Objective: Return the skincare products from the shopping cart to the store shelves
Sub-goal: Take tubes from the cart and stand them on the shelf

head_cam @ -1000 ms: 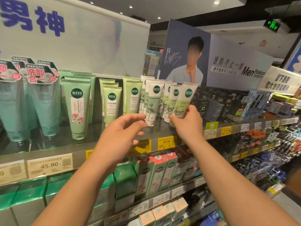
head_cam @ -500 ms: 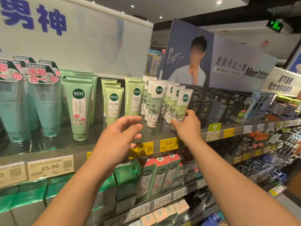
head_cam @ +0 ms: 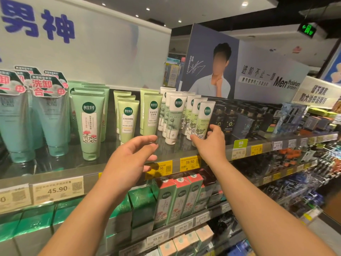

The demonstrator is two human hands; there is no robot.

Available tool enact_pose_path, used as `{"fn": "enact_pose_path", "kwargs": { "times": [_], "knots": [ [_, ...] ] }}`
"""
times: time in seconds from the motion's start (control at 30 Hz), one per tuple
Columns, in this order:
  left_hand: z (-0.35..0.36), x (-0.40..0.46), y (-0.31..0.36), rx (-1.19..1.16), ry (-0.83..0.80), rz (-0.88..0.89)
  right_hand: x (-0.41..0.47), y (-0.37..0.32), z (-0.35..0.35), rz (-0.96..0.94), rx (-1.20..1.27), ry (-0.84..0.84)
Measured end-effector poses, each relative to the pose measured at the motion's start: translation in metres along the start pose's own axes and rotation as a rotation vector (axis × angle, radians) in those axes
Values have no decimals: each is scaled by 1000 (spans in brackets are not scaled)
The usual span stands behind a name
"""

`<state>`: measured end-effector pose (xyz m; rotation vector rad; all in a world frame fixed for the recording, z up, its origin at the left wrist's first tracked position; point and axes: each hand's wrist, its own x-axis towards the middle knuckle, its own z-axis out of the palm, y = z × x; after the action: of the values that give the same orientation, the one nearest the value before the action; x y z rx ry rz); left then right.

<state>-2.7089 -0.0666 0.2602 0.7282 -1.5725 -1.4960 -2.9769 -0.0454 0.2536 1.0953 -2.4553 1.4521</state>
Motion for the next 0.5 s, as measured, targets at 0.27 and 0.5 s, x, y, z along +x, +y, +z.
{"fn": "enact_pose_path", "kwargs": {
  "times": [0.27,0.5],
  "knots": [
    [21,-4,-3,-50,-78,-12,-42,0,-26,13,80,46],
    [40,-14,-13,-118,-143,-45,-87,6,-50,28,135,53]
  ]
}}
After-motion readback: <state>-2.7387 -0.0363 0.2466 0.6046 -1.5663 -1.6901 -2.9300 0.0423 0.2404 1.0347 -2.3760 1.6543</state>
